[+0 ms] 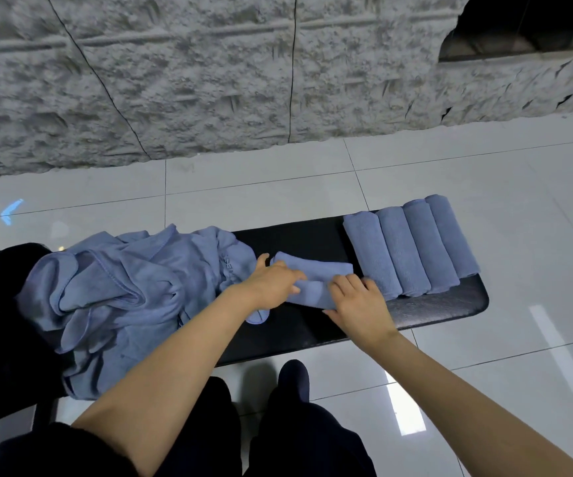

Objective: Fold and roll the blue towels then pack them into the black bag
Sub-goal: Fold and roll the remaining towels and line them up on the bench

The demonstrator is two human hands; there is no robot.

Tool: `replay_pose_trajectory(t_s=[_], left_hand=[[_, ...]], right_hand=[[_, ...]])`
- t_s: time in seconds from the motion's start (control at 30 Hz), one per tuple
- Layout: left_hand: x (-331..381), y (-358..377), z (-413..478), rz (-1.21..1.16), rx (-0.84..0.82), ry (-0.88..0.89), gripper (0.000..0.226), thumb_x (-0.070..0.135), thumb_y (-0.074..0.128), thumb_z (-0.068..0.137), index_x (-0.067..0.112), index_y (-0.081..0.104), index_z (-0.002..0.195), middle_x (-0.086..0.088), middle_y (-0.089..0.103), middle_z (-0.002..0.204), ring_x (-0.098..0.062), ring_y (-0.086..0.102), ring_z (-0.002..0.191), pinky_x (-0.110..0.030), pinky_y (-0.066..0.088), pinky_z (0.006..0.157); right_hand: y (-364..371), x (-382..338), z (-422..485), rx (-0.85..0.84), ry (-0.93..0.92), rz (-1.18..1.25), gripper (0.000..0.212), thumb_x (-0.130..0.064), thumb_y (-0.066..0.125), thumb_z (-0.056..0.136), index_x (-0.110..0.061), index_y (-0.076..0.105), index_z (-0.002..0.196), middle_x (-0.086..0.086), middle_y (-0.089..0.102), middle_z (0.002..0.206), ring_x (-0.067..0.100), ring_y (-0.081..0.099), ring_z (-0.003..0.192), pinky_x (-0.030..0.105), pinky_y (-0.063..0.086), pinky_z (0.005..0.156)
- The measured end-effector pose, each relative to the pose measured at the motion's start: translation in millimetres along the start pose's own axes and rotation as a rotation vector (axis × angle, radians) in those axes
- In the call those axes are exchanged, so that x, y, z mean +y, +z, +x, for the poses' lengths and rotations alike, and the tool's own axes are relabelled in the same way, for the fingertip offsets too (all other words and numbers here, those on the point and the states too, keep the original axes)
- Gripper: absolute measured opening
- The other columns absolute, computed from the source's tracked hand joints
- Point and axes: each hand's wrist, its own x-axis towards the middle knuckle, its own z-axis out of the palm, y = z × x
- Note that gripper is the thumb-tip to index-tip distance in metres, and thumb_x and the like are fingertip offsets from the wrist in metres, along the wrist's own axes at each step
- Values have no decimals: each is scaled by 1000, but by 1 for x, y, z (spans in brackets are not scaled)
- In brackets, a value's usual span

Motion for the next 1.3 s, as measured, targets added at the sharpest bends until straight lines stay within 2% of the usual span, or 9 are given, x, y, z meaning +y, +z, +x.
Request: replay_pose_trajectory(t_s=[0.13,0.23,0.3,0.43,0.57,0.67,0.83,0.97,1.3], left_hand=[[15,5,9,95,384,-83,38,13,61,87,17,54,125,-9,44,139,-28,37,128,-42,26,110],[33,20,11,-153,621,-262,66,17,78,73,9,50,133,-21,43,142,-38,47,125,-45,43,99],[47,31,16,-223,612,-250,71,25,68,84,12,33,145,-24,27,150,-43,33,135,-50,37,105],[67,34,40,-302,470,-200,63,30,33,101,18,-4,151,-15,-14,157,-33,-2,146,-45,12,119],[82,32,59,-347,486,-174,69,24,37,100,9,-9,149,-16,-23,154,-33,-13,144,-39,6,120],[90,35,72,-388,520,-189,65,28,29,102,8,-13,148,-11,-34,148,-31,-21,142,-36,2,120],[100,32,94,-344,588,-235,64,28,27,102,3,-14,144,-18,-20,153,-36,-15,143,-42,5,120],[102,25,105,-402,584,-253,70,38,28,101,12,-27,137,-10,-26,153,-28,-18,144,-33,-6,117],[105,26,107,-205,500,-312,72,47,24,100,6,-11,148,-13,-17,156,-31,-14,144,-41,3,119]], right_hand=[[-1,-9,6,-40,148,155,34,-17,91,49,-6,66,70,7,60,65,25,59,61,29,48,47],[-13,-12,16,-158,342,246,33,-26,69,84,-4,60,108,12,67,87,29,59,86,33,46,63],[-15,-12,19,-222,449,425,35,-27,45,98,-5,42,126,17,63,104,31,55,94,35,39,67],[-17,-4,20,-268,571,620,20,-25,37,101,-7,45,105,15,58,98,23,49,79,31,39,66],[-32,6,25,-393,482,225,17,-12,42,99,-3,52,109,14,62,108,27,61,95,31,41,68],[-33,22,26,-106,416,168,9,-4,58,87,-4,58,96,12,62,101,31,58,95,33,40,60],[1,79,11,-46,527,142,48,-43,36,96,-19,47,136,8,41,146,39,30,136,57,24,108],[20,86,9,-161,531,142,73,-58,-6,94,-24,35,145,4,24,156,40,12,143,62,11,112],[19,85,11,-199,531,143,83,-62,-17,87,-24,25,148,6,16,158,40,6,144,60,1,111]])
